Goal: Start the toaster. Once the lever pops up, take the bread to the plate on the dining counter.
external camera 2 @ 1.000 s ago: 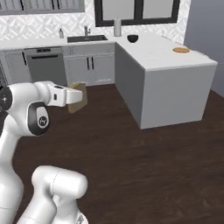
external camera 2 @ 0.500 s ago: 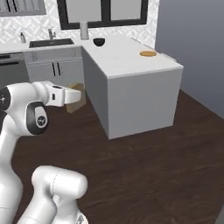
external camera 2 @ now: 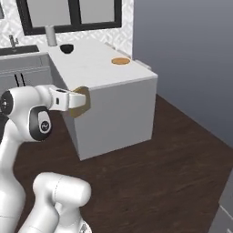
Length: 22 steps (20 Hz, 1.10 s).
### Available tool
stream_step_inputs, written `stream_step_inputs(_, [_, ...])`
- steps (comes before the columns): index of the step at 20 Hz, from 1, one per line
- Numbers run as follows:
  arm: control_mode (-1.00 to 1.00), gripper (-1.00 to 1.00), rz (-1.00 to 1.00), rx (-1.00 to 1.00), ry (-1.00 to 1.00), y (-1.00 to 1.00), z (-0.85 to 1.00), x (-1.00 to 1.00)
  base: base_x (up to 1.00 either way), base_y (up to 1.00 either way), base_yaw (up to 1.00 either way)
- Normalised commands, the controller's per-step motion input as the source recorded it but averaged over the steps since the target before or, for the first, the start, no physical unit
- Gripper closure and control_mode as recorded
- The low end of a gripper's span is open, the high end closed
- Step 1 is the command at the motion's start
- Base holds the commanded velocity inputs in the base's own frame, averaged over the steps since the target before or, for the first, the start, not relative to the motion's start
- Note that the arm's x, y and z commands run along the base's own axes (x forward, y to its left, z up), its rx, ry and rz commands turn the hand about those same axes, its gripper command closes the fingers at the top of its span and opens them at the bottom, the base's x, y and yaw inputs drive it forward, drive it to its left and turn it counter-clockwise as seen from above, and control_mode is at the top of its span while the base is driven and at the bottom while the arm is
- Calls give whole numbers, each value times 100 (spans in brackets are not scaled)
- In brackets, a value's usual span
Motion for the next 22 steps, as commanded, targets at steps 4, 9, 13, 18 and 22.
stream_step_inputs(4, [100, 100, 0, 0, 0, 0, 0, 0, 100, -32, -10])
stream_step_inputs(9, [100, 100, 0, 0, 0, 0, 0, 0, 100, -57, -1])
stream_step_inputs(13, [100, 100, 0, 0, 0, 0, 0, 0, 100, -87, 10])
stream_step_inputs(18, [100, 100, 0, 0, 0, 0, 0, 0, 100, -88, 12])
stream_step_inputs(22, [100, 100, 0, 0, 0, 0, 0, 0, 100, -78, 19])
